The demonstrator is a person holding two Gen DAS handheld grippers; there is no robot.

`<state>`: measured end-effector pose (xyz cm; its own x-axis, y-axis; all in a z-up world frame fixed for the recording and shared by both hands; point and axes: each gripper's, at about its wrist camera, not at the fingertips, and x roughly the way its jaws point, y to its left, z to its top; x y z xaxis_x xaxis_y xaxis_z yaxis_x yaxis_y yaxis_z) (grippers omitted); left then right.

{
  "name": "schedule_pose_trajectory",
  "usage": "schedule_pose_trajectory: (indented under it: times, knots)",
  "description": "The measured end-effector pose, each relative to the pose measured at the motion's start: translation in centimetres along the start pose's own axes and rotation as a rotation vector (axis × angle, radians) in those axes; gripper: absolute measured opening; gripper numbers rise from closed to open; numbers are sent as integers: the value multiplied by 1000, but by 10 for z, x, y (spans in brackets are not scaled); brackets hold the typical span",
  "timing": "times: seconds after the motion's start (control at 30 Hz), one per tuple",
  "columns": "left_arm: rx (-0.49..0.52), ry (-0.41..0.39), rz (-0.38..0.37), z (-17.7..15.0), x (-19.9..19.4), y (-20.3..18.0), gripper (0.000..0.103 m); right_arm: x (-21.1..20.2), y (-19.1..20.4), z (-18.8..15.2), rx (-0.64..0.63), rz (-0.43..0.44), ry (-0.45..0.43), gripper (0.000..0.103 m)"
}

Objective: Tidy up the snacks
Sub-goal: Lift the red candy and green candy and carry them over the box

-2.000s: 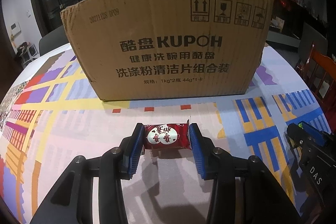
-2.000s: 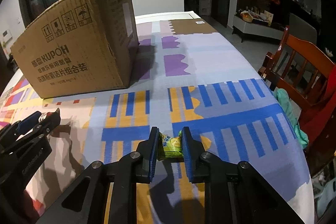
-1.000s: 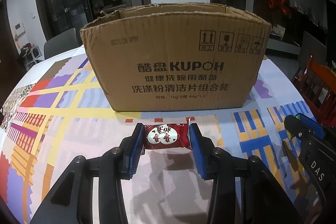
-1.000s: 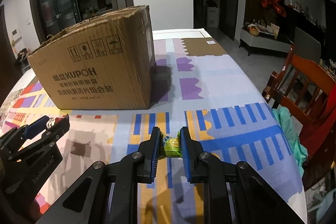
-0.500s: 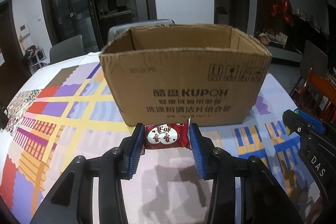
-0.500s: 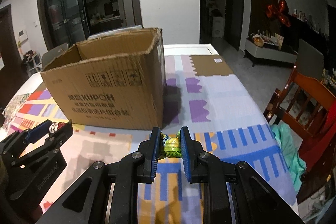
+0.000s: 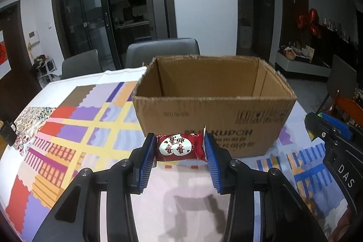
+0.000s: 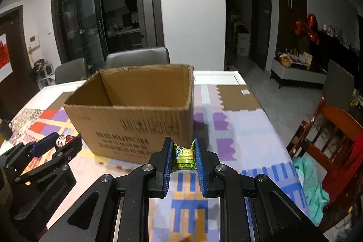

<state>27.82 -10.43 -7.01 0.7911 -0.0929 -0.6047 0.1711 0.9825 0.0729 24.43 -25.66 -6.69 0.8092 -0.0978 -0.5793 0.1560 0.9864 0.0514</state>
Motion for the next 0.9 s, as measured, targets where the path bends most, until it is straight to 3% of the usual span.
schedule_pose_trajectory:
  times: [0.5, 0.9]
  knots:
    - [0, -74, 2, 41, -17, 10, 43, -9, 12, 41, -18, 28, -78, 21]
    - [-5, -108, 6, 71, -7, 16, 43, 2, 17, 67, -25, 40, -104, 21]
